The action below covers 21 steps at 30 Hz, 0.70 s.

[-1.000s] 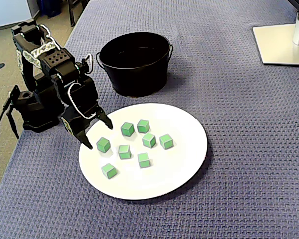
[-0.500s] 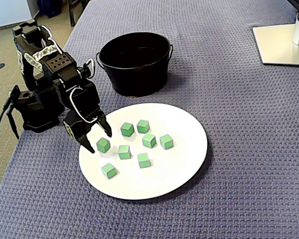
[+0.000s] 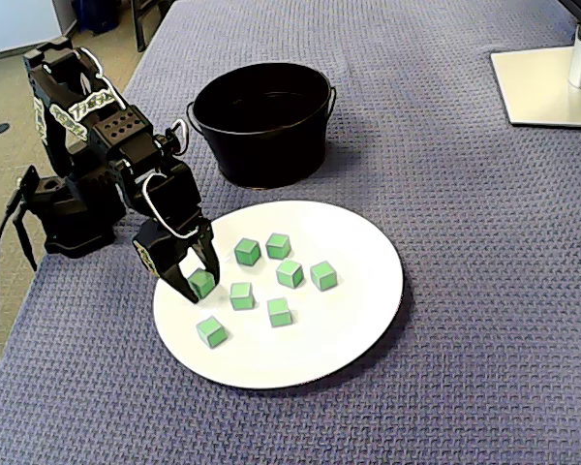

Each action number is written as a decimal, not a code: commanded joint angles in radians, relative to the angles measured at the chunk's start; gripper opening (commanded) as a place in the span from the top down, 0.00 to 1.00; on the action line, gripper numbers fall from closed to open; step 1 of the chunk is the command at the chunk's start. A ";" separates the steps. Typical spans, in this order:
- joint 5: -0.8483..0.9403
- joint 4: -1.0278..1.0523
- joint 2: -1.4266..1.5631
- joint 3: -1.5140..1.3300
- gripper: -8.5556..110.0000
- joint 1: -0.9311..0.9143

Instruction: Pick up the items on the white plate and put them in the black container.

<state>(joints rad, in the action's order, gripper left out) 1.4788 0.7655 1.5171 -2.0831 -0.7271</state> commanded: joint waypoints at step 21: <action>-0.374 0.137 0.422 0.419 0.93 0.121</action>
<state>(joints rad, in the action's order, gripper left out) 1.1827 0.8698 1.8009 -1.8239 -0.6673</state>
